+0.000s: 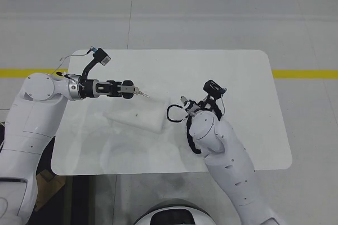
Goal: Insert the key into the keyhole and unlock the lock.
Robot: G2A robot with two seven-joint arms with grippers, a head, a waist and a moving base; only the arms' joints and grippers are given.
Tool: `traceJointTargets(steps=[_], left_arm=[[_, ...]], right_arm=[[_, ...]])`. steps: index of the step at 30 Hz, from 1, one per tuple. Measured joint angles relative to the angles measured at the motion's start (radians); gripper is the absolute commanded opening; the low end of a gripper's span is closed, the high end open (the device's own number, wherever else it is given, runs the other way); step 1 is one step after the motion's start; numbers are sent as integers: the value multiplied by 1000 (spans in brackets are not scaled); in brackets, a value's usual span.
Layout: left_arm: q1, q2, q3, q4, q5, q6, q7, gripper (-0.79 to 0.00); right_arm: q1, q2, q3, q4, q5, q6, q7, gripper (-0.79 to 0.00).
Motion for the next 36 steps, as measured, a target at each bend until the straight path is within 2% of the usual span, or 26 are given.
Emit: traceJointTargets(steps=[2,4,7,8,10,12,13,16,18,22,23,24,26,28,33,36], left_arm=[[0,0,0,0,0,0,0,-785],[0,0,0,0,0,0,0,-785],[0,0,0,0,0,0,0,-785],[0,0,0,0,0,0,0,-785],[0,0,0,0,0,0,0,-785],[0,0,0,0,0,0,0,-785],[0,0,0,0,0,0,0,-785],[0,0,0,0,0,0,0,-785],[0,0,0,0,0,0,0,-785],[0,0,0,0,0,0,0,-785],[0,0,0,0,0,0,0,-785],[0,0,0,0,0,0,0,-785],[0,0,0,0,0,0,0,-785],[0,0,0,0,0,0,0,-785],[0,0,0,0,0,0,0,-785],[0,0,0,0,0,0,0,-785]], right_arm=[[10,-11,-15,27,-57,0,0,-182],[18,-24,-22,62,-122,0,0,-234],[23,-48,-45,120,-197,0,0,-219],[25,-56,-50,139,-219,-2,2,-142],[33,-73,-58,178,-263,-8,8,-108],[36,-88,-59,207,-305,-10,11,-154],[37,-98,-57,222,-328,-13,13,-215],[36,-123,-45,248,-378,-27,26,-237],[36,-137,-34,264,-408,-39,39,-308],[43,-173,-8,318,-484,-55,55,-542],[44,-181,-3,329,-499,-54,54,-656],[44,-189,3,338,-512,-53,53,-714],[44,-207,18,352,-539,-51,52,-708],[42,-223,35,362,-563,-52,53,-785],[38,-253,72,373,-612,-73,73,-785],[27,-258,98,327,-577,-128,127,-785]])
